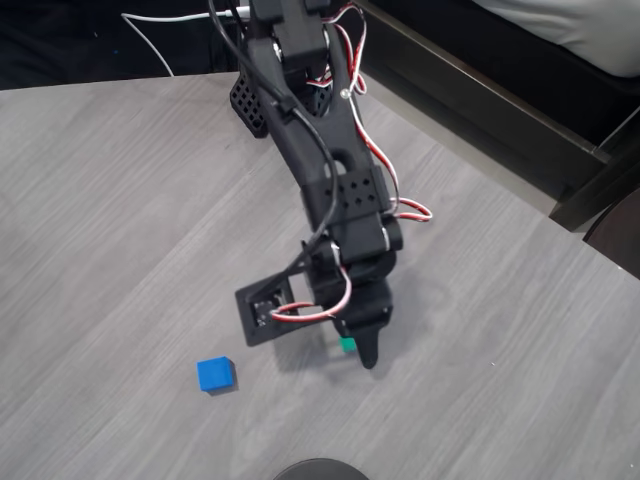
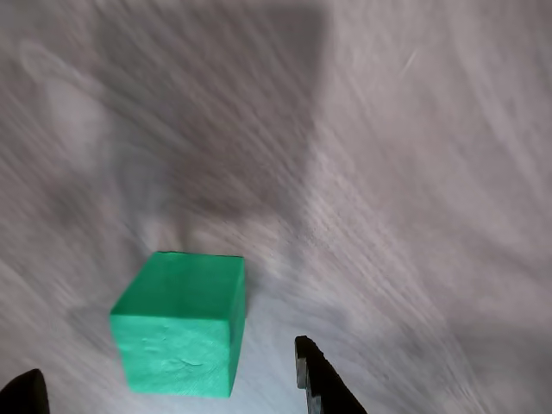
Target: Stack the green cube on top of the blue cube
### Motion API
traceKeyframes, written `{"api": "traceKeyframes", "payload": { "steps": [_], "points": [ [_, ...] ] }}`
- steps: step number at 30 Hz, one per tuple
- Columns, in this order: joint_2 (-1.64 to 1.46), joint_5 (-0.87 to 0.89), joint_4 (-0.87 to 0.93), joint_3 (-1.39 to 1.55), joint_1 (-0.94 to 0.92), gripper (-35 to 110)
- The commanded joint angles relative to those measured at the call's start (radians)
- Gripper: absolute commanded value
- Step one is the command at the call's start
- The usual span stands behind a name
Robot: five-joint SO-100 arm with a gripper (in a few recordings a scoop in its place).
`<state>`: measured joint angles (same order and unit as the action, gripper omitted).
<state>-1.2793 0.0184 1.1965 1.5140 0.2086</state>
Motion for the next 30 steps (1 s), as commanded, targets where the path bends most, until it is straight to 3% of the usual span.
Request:
{"api": "traceKeyframes", "payload": {
  "steps": [1, 7, 10, 19, 30],
  "points": [
    [0.026, 0.003, -0.041, -0.046, -0.003, 43],
    [0.132, -0.002, -0.031, -0.135, -0.006, 36],
    [0.149, 0.012, -0.025, -0.169, -0.012, 0],
    [0.132, -0.005, 0.118, -0.299, -0.063, 0],
    [-0.052, -0.245, 0.192, -0.325, -0.337, 0]
  ]
}}
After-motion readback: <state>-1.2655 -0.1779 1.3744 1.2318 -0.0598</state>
